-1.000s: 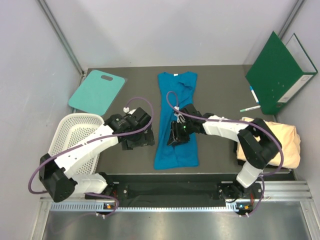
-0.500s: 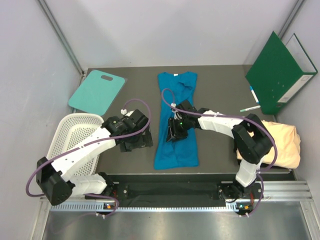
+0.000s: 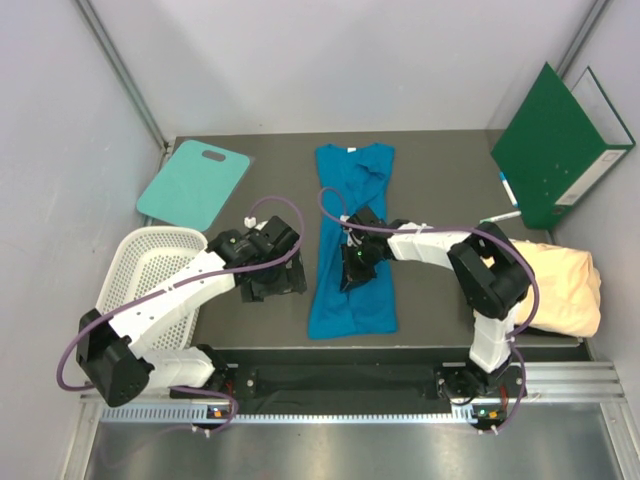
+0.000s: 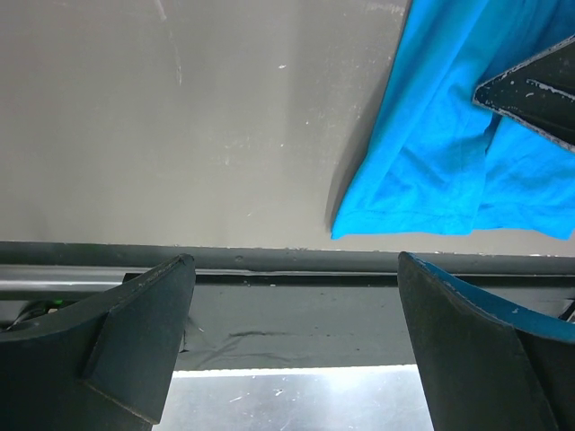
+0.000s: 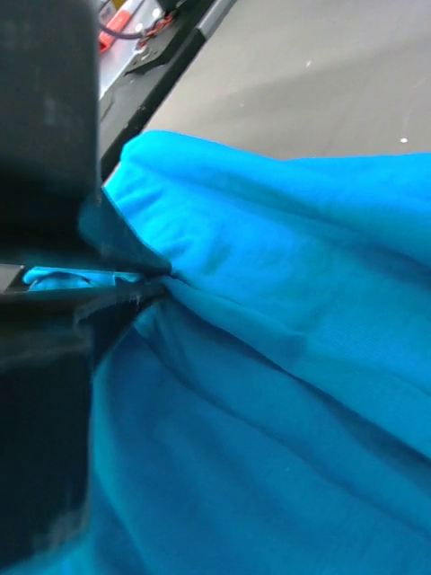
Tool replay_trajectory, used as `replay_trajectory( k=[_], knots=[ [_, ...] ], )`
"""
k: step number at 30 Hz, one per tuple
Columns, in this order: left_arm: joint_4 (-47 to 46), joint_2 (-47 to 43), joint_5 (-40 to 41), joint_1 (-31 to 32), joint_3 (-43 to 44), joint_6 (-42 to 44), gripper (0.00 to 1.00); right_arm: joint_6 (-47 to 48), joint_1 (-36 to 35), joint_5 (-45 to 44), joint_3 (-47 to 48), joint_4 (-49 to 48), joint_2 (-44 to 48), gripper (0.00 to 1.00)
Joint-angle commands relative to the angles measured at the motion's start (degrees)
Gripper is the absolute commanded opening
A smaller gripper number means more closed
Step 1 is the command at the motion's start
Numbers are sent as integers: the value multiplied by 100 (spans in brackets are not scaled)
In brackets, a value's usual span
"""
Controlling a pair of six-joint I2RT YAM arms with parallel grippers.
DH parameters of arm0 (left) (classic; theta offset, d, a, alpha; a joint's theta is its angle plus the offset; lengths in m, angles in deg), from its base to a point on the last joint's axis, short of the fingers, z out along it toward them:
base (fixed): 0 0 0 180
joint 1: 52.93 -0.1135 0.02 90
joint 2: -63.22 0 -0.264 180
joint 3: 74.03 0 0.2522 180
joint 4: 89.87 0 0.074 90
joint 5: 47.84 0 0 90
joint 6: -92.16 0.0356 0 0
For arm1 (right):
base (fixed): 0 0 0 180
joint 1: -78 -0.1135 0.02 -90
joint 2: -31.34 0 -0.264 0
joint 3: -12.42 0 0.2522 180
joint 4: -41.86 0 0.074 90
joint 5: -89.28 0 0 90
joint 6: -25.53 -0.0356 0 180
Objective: Fold and stack the t-shirts
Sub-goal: Rotate the tshirt 90 degrees
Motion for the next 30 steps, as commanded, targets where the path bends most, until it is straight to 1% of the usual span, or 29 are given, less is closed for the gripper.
replay_trajectory(
  k=[1, 7, 13, 23, 26, 27, 28, 29, 30],
  knots=[
    [-116, -25, -7, -62, 56, 112, 99, -60, -93, 126, 7, -336, 128, 0],
    [-142, -60, -25, -88, -76, 86, 99, -218, -102, 56, -81, -99, 954, 0],
    [-291, 27, -104, -106, -147, 77, 99, -420, -84, 12, -345, 200, 1412, 0],
    [-336, 274, -113, -115, -6, 165, 99, -306, -5, -190, -811, 692, 1430, 0],
    [-379, 326, -130, -123, -6, 165, 99, -280, 4, -260, -794, 771, 1351, 0],
    [-397, 326, -139, -123, -6, 173, 99, -236, 21, -260, -750, 806, 1255, 2],
    [-406, 370, -157, -123, 3, 174, 99, -183, 13, -286, -697, 868, 1220, 8],
    [-423, 396, -174, -123, 3, 200, 99, -122, 21, -382, -566, 981, 1228, 28],
    [-476, 423, -200, -123, 3, 217, 99, -104, 21, -540, -521, 1070, 1324, 41]
  ],
)
